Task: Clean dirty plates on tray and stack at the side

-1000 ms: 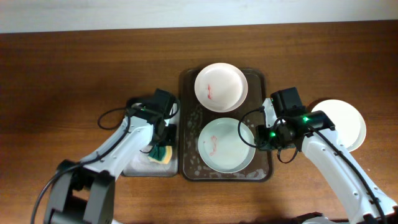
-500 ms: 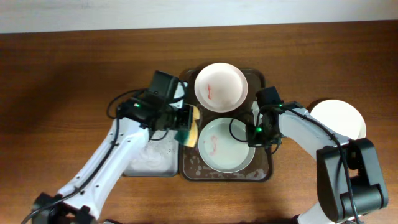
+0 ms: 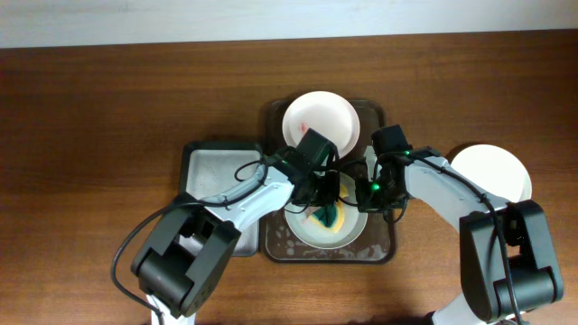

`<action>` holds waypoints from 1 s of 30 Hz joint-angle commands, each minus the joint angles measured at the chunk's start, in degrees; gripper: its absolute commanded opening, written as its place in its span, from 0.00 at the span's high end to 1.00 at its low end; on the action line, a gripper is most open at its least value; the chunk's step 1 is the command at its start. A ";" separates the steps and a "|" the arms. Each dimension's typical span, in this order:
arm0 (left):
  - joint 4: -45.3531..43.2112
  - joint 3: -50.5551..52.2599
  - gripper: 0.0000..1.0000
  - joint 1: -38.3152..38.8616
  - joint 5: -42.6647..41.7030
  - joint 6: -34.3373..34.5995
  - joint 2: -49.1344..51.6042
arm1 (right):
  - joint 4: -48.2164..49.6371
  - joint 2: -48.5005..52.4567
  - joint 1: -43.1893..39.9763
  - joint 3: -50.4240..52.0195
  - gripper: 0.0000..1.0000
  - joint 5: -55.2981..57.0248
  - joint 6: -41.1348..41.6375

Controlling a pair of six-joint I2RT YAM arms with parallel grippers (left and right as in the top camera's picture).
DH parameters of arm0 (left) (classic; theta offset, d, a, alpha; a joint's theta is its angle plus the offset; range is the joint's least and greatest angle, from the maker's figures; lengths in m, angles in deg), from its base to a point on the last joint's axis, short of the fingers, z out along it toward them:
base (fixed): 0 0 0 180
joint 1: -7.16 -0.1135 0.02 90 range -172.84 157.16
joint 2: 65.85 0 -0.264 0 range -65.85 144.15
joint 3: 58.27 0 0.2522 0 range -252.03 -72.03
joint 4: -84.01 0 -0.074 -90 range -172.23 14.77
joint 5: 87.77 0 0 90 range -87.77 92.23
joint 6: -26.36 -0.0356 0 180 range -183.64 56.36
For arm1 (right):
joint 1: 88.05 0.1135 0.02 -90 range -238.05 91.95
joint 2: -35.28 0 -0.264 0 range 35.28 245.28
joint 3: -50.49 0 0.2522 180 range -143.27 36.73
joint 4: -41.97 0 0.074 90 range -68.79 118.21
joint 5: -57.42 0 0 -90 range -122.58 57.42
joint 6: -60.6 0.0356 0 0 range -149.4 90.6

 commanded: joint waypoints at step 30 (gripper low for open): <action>-2.16 -0.74 1.00 -1.66 -8.79 -2.36 3.96 | -1.25 1.66 0.31 0.66 0.96 1.84 2.16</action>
